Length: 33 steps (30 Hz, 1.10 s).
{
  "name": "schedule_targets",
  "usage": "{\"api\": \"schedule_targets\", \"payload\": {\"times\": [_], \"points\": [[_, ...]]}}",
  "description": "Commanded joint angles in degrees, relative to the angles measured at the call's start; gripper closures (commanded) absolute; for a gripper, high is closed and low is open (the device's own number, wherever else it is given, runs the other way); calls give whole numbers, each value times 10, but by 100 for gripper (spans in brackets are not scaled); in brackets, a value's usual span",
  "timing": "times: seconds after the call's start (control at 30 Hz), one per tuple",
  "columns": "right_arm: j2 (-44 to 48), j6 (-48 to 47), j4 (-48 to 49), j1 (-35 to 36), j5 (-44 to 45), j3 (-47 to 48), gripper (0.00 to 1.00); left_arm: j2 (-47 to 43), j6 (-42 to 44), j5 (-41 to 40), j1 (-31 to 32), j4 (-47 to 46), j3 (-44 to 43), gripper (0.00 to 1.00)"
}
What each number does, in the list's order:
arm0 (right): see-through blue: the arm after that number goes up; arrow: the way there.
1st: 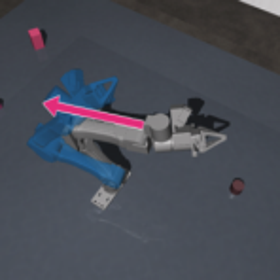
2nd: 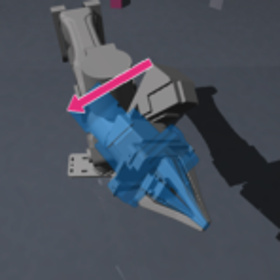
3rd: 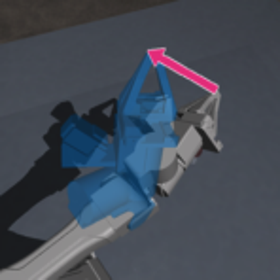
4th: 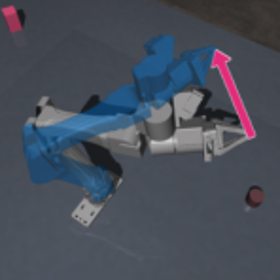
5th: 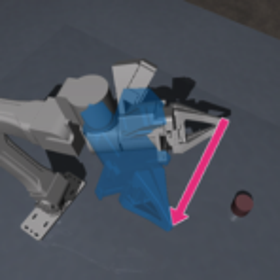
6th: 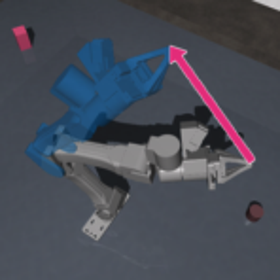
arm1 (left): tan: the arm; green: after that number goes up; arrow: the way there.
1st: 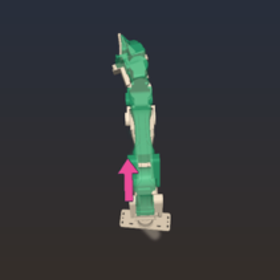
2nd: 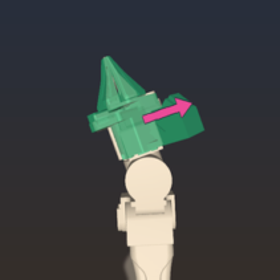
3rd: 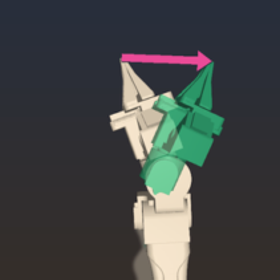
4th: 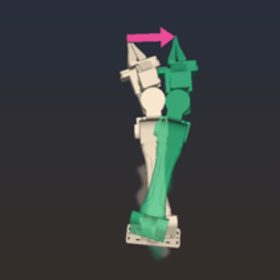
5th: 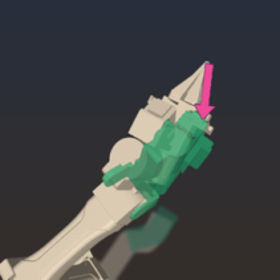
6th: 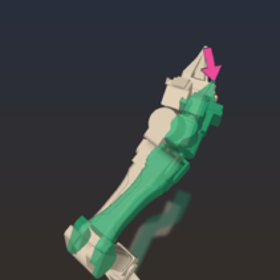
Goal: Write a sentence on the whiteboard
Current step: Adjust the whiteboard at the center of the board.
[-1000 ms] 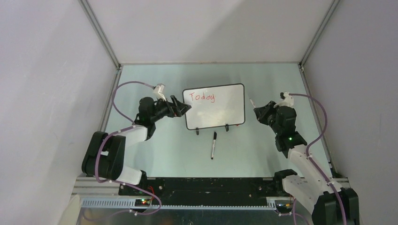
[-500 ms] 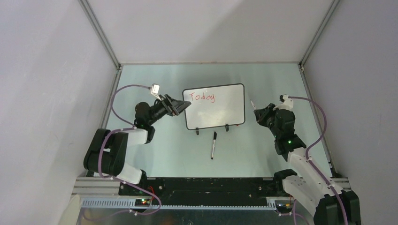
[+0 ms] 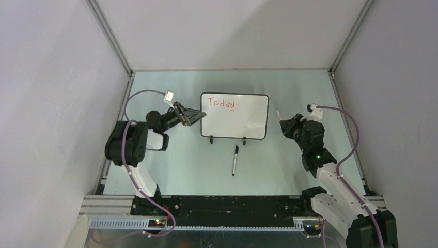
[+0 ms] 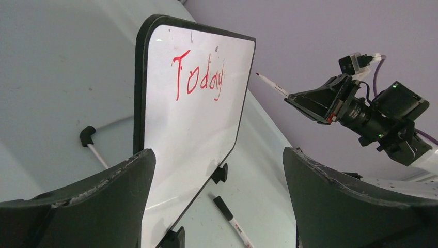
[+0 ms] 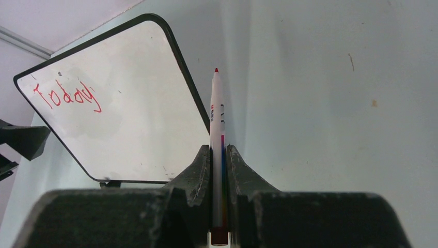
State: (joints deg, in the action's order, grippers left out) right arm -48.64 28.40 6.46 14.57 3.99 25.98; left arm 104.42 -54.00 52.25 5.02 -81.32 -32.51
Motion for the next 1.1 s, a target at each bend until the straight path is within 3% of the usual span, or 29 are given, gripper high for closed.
{"api": "schedule_targets", "payload": {"times": [0.0,0.17,0.33,0.53,0.7,1.07], "points": [[9,-14,28,3,18,2,100,-59,15,40,-22,-65,30,1],[1,-19,34,7,18,2,100,-81,23,60,-26,-65,44,1],[-5,-24,37,11,24,2,100,-88,34,46,-72,-65,58,1],[-4,-27,39,14,31,3,100,-29,10,46,-104,-65,24,1],[2,-29,37,17,34,2,100,50,-46,56,-99,-65,-42,1],[6,-30,36,18,34,2,100,104,-54,64,-36,-66,-106,2]]}}
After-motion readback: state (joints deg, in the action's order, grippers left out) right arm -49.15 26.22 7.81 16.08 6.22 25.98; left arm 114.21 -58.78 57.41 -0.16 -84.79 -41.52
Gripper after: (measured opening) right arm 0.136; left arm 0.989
